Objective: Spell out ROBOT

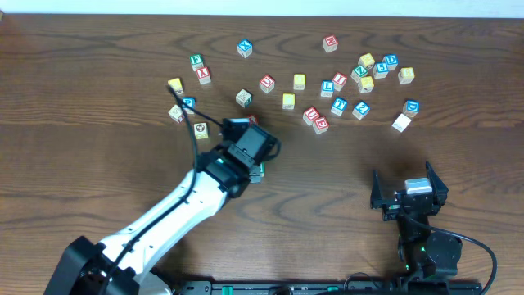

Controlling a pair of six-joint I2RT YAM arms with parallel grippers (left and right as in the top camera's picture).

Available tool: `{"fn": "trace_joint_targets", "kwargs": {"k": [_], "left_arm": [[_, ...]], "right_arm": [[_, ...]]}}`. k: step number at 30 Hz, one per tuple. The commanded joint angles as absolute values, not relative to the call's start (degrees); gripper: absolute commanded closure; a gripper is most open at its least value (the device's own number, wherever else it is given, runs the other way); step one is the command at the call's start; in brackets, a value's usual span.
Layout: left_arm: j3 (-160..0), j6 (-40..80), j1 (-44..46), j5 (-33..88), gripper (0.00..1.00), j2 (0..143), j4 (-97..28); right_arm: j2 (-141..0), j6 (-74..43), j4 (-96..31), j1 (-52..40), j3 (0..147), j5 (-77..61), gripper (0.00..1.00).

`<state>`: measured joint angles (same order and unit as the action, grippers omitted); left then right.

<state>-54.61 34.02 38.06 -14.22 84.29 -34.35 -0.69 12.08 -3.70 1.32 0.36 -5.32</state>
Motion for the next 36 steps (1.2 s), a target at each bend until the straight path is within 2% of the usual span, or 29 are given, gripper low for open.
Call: {"fn": "trace_joint_targets", "kwargs": {"k": [1,11,36], "left_arm": [[-54.72,33.28,36.05,-15.05,0.93,83.35,-38.74],[-54.59,35.88,35.79,-10.26,0.93,83.37,-47.64],[-51.37,36.29,35.79,-7.92,0.92,88.33,-42.81]], "right_arm": [[-0.38,11.18,-3.99,1.52,0.32,-5.08,0.01],[-0.38,11.18,-3.99,1.50,0.32,-5.08,0.01],[-0.38,11.18,-3.99,1.50,0.32,-5.08,0.01]]}}
